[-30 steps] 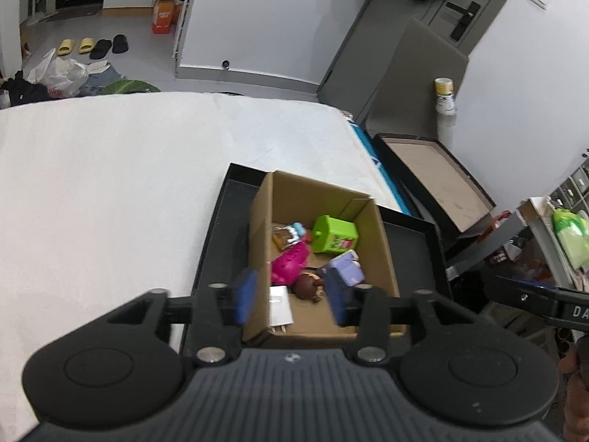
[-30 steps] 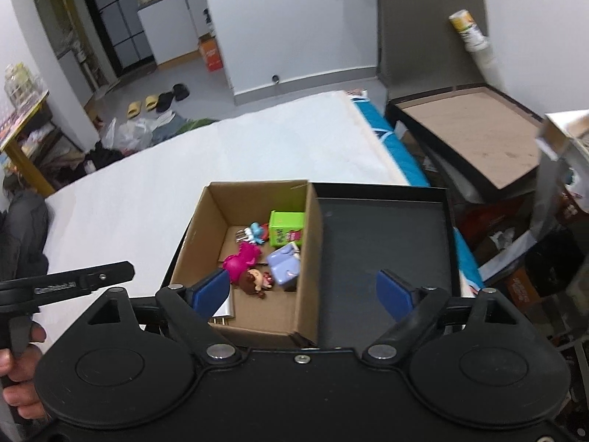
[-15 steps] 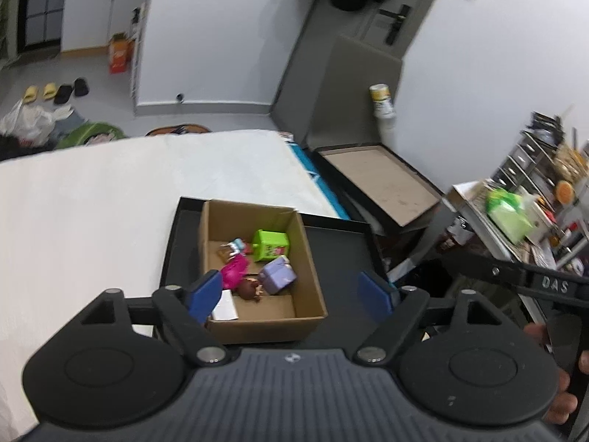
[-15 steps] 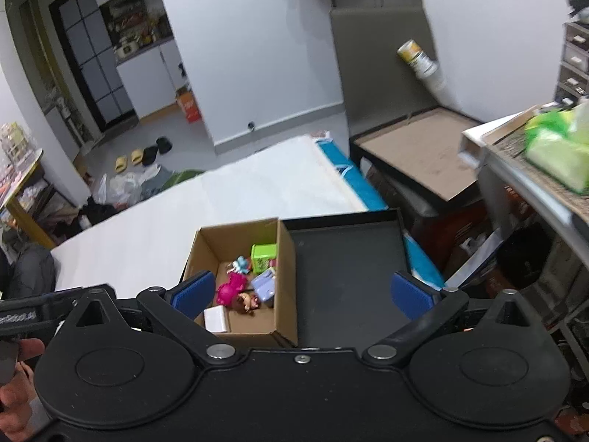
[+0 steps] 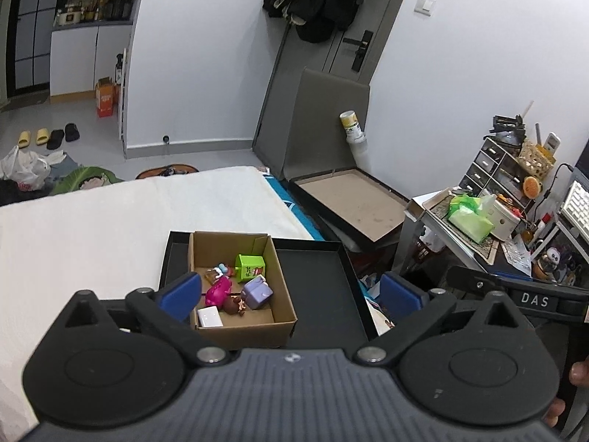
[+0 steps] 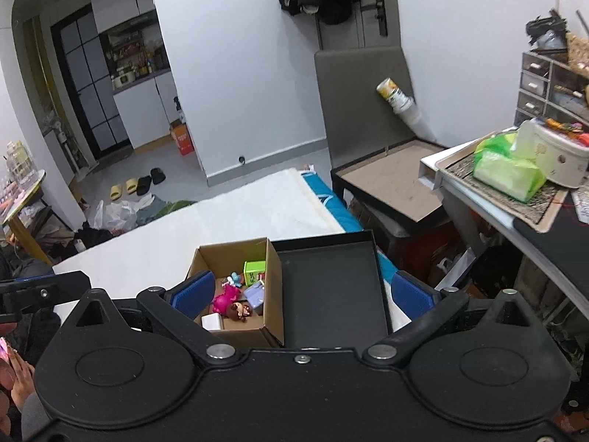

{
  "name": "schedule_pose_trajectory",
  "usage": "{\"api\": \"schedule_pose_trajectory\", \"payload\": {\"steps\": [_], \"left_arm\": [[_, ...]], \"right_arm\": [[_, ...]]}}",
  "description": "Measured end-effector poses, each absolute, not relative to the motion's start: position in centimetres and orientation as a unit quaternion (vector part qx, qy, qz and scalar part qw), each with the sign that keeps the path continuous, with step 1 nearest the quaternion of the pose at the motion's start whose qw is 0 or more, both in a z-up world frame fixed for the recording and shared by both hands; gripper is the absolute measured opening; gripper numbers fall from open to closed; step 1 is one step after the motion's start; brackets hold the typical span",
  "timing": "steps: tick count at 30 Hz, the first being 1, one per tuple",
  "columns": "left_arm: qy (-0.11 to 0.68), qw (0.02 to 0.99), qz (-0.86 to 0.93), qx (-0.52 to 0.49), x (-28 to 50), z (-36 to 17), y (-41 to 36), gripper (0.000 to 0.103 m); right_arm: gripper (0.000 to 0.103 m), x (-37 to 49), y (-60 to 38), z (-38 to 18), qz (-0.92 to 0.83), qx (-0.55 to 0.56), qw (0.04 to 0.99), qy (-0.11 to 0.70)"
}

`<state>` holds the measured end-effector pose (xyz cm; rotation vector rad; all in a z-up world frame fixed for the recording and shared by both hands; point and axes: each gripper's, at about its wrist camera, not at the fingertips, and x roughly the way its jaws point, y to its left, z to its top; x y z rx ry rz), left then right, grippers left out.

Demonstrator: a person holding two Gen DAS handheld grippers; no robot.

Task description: Organize rigid objects

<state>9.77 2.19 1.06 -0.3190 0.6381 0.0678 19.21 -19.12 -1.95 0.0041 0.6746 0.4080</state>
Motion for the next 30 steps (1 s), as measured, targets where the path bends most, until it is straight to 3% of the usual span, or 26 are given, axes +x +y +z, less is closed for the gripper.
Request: {"api": "schedule_pose_trajectory", "payload": {"steps": [30], "left_arm": [[0.297, 0.95, 0.031, -0.093, 3.5, 1.7, -0.3, 0.102]], "right_arm": [[0.103, 11.5, -22.1, -2.7, 0.156, 0.005, 0.941, 0.3]]}}
